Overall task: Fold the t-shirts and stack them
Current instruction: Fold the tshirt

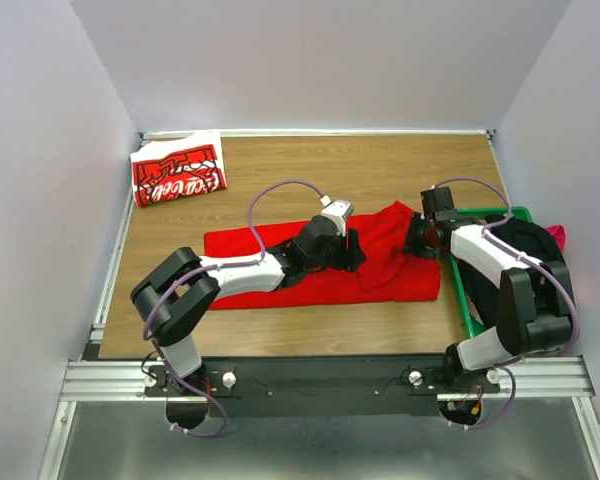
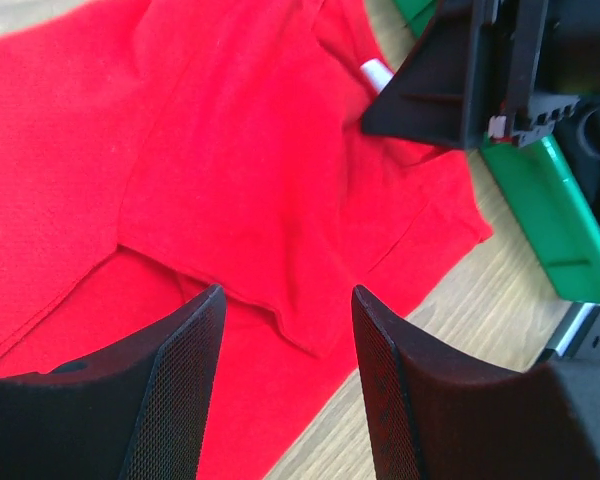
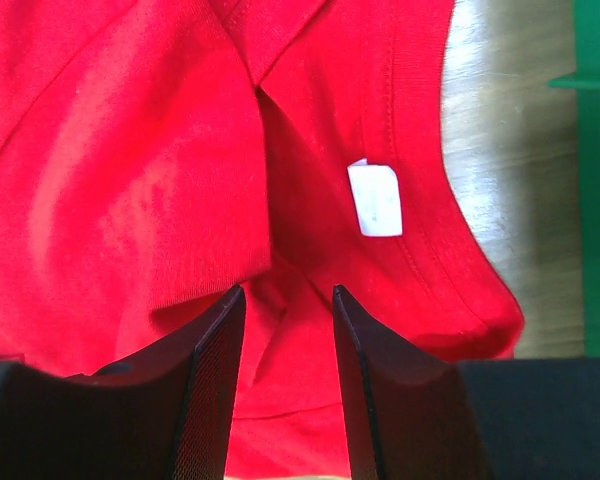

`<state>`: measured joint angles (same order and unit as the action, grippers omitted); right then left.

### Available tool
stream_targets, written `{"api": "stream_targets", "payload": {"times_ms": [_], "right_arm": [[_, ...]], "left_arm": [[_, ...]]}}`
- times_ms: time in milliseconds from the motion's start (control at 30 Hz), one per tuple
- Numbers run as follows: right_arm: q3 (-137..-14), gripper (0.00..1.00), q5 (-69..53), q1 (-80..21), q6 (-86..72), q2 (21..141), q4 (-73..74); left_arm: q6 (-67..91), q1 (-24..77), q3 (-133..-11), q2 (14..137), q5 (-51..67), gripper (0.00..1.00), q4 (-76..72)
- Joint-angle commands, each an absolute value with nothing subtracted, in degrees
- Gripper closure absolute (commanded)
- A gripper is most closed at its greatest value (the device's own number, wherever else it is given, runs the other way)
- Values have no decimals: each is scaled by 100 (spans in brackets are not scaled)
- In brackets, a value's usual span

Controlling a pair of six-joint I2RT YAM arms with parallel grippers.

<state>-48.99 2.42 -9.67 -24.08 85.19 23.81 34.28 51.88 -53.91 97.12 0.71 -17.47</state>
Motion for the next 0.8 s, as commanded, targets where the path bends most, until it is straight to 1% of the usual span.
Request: {"api": "stream_targets", "payload": {"times_ms": [0, 100, 200, 267, 300, 400, 433, 767], "right_arm": [[-4860, 53, 79, -932, -2364, 8736, 2145], [-4887, 54, 35, -940, -2355, 8885, 2074], [-4834, 60, -211, -932, -2373, 8947, 2039], [-4790, 71, -290, -940, -2391, 8860, 2048], [-4764, 81, -290, -940, -2408, 8816, 2057], [-4641, 93, -386, -932, -2452, 8509, 2083], [-4606, 99, -465, -940, -2522, 8412, 2153], [-4448, 100, -158, -940, -2926, 7603, 3401]], "left_arm": [[3472, 5212, -5572, 9826, 106, 39, -1819], [3454, 5212, -5607, 9844, 62, 39, -1758], [3463, 5212, -5599, 9852, 88, 39, -1758], [3463, 5212, -5590, 9861, 88, 39, -1749], [3463, 5212, -5581, 9879, 79, 39, -1740], [3463, 5212, -5572, 9905, 70, 39, -1732], [3463, 5212, -5581, 9923, 62, 39, -1731], [3366, 5221, -5616, 10125, 220, 39, -1723]]}}
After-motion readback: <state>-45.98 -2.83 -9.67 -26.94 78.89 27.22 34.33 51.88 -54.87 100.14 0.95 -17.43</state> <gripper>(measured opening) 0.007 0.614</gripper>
